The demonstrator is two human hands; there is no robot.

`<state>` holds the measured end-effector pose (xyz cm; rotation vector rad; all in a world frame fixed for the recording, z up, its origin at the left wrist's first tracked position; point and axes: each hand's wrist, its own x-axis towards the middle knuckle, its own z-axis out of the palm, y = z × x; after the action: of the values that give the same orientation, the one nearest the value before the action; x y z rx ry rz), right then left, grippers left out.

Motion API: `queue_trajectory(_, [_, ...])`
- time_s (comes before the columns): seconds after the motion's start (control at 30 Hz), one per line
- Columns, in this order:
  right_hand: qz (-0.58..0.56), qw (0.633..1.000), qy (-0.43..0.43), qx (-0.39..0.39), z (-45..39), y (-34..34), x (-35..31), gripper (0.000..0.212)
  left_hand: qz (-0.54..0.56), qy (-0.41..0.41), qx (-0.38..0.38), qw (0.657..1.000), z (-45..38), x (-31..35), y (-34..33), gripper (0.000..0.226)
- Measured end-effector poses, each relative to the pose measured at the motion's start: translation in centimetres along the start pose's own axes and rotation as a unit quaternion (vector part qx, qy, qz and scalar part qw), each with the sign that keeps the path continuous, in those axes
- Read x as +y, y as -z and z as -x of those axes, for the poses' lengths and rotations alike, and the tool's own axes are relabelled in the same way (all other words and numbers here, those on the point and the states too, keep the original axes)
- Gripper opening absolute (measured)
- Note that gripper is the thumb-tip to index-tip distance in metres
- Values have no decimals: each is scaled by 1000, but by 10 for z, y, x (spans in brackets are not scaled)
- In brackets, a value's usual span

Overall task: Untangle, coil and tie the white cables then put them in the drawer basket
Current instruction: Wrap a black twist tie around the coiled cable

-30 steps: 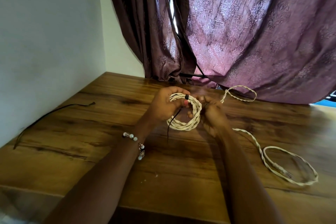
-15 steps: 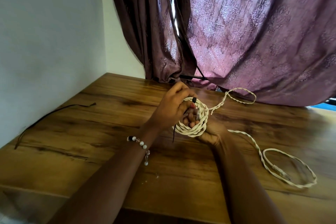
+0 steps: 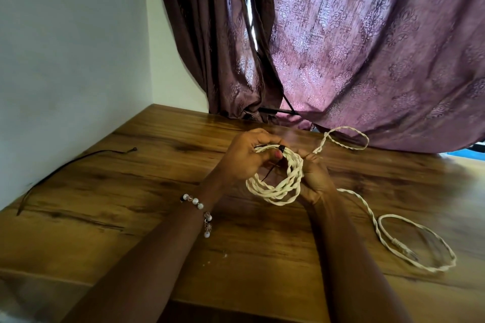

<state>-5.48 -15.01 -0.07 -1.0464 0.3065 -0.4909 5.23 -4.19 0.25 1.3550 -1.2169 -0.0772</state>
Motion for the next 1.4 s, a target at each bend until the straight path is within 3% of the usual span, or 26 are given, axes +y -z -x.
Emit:
queue_trajectory(0.03, [-11, 1000, 9, -17, -2, 0, 0, 15, 27, 23, -8, 999, 0, -1, 1, 22])
queue_trajectory(0.07, [-18, 999, 24, -31, -5, 4, 1, 7, 59, 46, -16, 997, 0, -1, 1, 22])
queue_trajectory(0.23, [61, 998, 16, -15, -13, 10, 1, 25, 94, 111, -75, 987, 2, 4, 5, 21])
queue_trajectory(0.33, [151, 987, 61, 0, -18, 10, -2, 35, 115, 135, -85, 981, 3, 8, 10, 19])
queue_trajectory(0.47, [255, 958, 124, -27, -11, 10, -6, 27, 116, 155, -111, 975, 6, 10, 14, 11])
queue_trajectory(0.57, [311, 931, 191, -5, -14, 10, -9, 22, 119, 177, -95, 972, 4, 11, 13, 8])
queue_trajectory(0.77, [487, 823, 292, 1, -18, 11, -9, 25, 75, 202, -63, 974, 6, 6, 13, 8])
queue_trajectory(0.93, [552, 761, 341, 11, -10, 2, -7, 9, 55, 210, -28, 976, 4, -7, 14, 30])
queue_trajectory(1.2, [561, 718, 412, 27, -14, 3, -7, 10, 66, 195, 44, 978, 4, -14, 5, 24])
queue_trajectory(1.4, [537, 736, 411, 39, -19, -1, 0, 12, 138, 206, 86, 965, 6, -11, 2, 20])
